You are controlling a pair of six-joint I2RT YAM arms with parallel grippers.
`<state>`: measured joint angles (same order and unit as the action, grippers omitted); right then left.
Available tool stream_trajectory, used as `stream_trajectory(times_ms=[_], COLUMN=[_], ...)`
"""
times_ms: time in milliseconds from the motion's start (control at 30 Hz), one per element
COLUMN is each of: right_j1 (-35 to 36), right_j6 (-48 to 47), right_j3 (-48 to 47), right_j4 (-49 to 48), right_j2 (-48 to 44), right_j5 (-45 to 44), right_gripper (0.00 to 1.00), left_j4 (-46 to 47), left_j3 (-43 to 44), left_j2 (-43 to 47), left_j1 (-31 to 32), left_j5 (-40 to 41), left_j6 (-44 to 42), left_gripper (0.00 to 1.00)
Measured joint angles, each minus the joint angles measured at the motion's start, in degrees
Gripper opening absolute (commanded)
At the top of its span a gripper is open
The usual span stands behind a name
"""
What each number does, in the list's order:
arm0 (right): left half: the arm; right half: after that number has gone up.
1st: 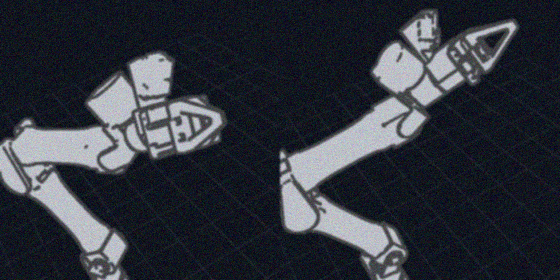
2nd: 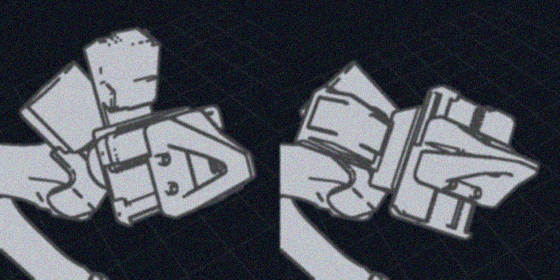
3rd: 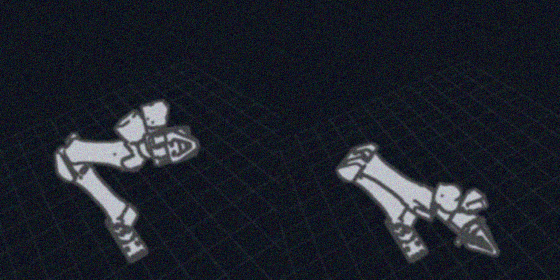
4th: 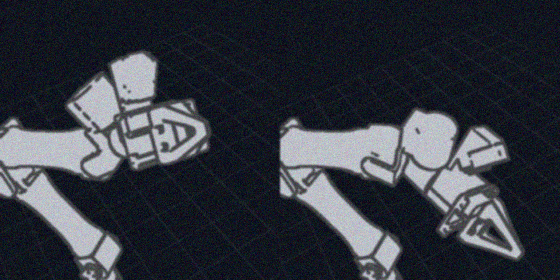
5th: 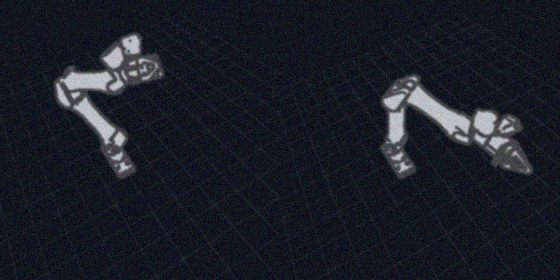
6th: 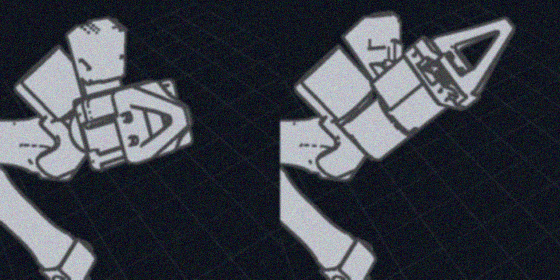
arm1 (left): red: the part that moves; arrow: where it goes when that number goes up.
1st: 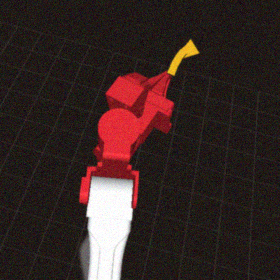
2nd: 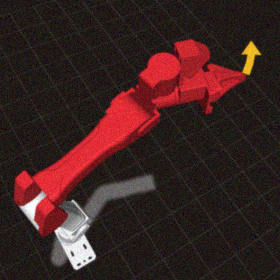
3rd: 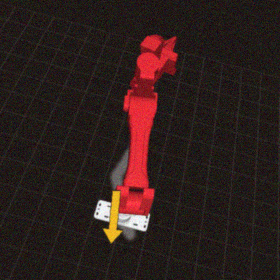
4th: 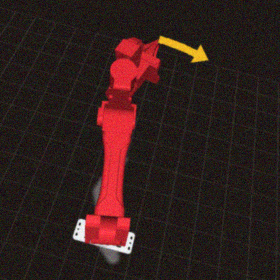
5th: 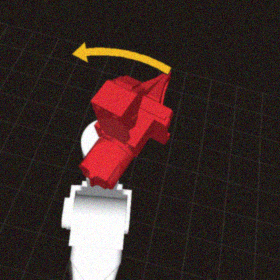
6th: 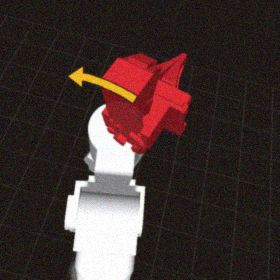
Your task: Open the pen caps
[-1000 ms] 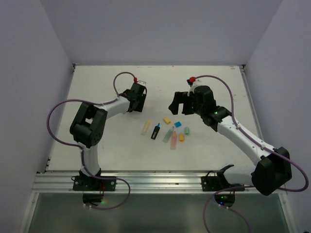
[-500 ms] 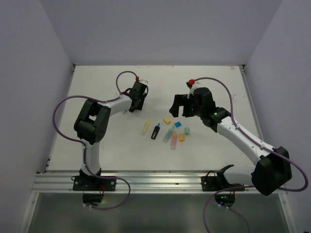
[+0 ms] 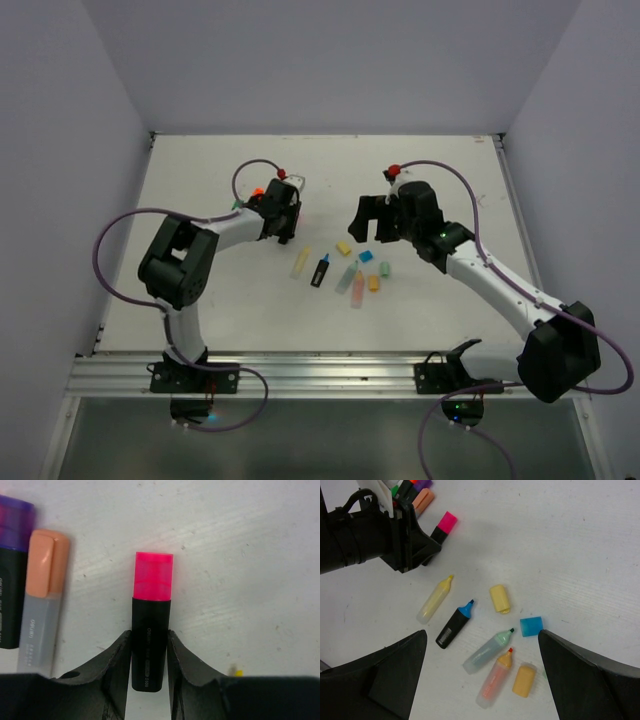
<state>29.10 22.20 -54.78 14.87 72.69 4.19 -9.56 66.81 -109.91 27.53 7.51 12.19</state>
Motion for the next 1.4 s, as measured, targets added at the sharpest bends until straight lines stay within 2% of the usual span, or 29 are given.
stream_trajectory(times_ms=[33, 367, 633, 933, 1400], right_j1=[0.0, 0.0, 0.0, 0.2, 0.3], right_j6=[0.1, 5.4, 13.0, 19.0, 23.4], right_j3=[0.2, 0.9, -1.3, -4.4, -5.0], right_j4=[-0.2, -4.7, -7.3, -10.4, -14.0], right_j2=[0.0, 2.5, 10.5, 15.4, 20.7], right_j5=[0.1, 3.4, 6.0, 7.9, 11.8], right_gripper=[0.98, 0.95, 0.92, 0.85, 0.71], left_j4=[0.5, 1.6, 5.1, 5.8, 7.2], left_j3=[-1.1, -11.2, -13.4, -13.9, -14.1], left_j2=[0.8, 11.0, 21.0, 22.1, 23.8], left_j1=[0.2, 2.0, 7.2, 12.3, 13.9], left_j5=[-0.9, -10.4, -10.9, -8.5, -7.1], left_j6=[0.3, 1.4, 1.1, 0.5, 0.4], left_gripper=[0.00, 0.00, 0.00, 0.00, 0.00])
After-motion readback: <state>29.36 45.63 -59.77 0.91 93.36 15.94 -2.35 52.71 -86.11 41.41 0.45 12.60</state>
